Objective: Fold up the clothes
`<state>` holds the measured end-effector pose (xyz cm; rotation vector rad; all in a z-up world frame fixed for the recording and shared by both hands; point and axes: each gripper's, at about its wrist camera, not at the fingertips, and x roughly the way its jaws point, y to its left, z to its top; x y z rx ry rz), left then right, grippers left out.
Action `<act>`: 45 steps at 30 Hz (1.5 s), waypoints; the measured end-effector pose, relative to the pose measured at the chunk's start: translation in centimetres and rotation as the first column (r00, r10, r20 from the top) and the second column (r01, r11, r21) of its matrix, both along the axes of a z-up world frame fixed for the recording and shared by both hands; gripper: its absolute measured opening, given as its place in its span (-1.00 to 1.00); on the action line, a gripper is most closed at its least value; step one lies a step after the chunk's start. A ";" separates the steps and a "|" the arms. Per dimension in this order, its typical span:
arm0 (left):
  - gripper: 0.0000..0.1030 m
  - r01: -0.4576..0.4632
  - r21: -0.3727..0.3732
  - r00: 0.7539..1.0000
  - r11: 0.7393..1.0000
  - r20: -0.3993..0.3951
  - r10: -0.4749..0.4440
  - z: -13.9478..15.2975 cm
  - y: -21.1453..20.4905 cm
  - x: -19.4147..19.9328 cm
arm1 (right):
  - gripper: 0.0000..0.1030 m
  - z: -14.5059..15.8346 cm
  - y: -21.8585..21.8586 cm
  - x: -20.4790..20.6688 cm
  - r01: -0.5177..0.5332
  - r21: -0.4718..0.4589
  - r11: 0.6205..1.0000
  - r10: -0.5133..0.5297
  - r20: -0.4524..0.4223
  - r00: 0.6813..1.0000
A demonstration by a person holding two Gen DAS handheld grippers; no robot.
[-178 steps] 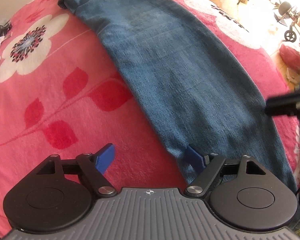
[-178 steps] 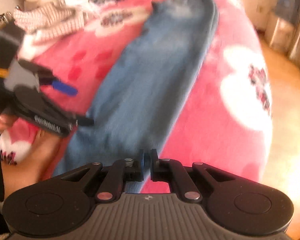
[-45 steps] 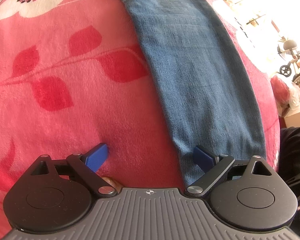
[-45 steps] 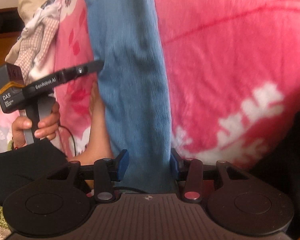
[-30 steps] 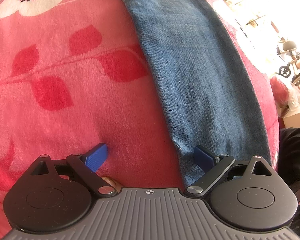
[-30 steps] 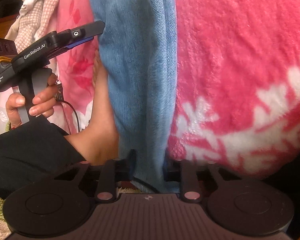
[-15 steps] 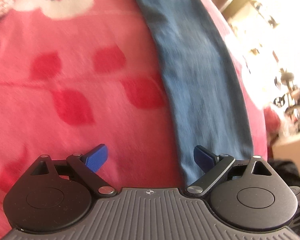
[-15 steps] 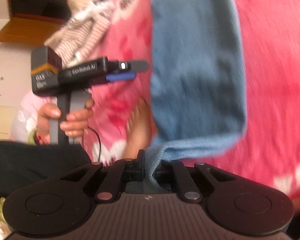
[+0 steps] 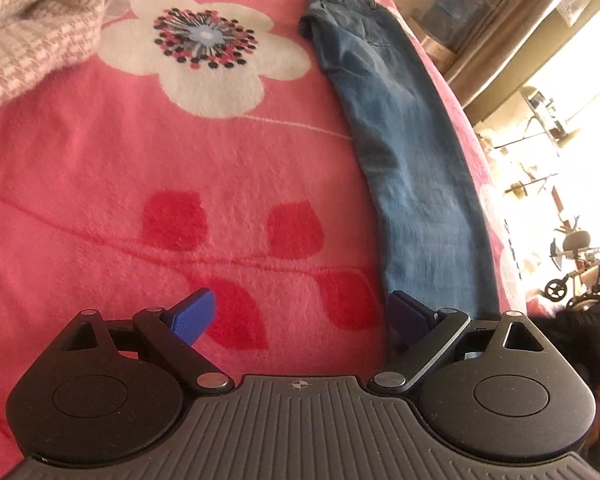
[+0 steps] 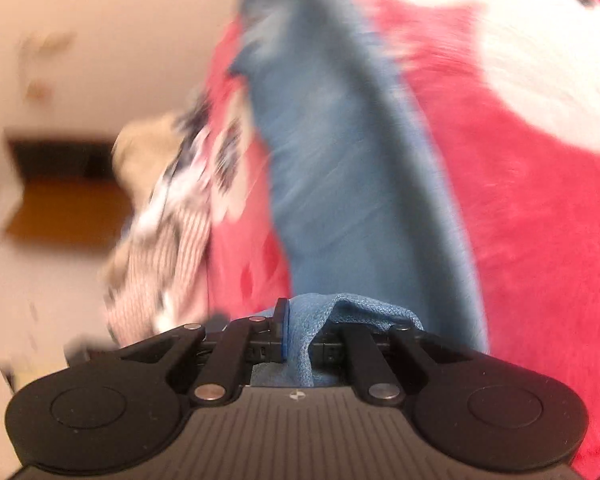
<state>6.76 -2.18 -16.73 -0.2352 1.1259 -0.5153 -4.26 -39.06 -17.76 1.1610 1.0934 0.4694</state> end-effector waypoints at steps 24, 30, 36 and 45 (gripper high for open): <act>0.46 0.277 -0.091 0.933 0.956 0.265 -0.245 -0.4 -5.4 -0.1 | 0.07 4.0 -5.2 0.1 0.204 -0.147 0.968 -0.178 0.171 0.969; 0.07 0.352 -0.072 0.896 0.933 0.315 -0.313 -0.7 -6.7 0.5 | 0.06 5.3 -1.9 2.0 0.083 -0.516 0.853 0.072 0.273 0.959; -0.21 0.405 -0.052 0.871 0.913 0.327 -0.368 -1.2 -7.4 0.5 | -0.07 5.4 0.5 2.9 0.013 -0.662 0.749 0.229 0.277 0.933; -0.52 0.440 -0.042 0.851 0.897 0.336 -0.403 -1.6 -8.1 0.7 | -0.39 5.4 1.5 3.6 0.051 -0.723 0.689 0.250 0.303 0.920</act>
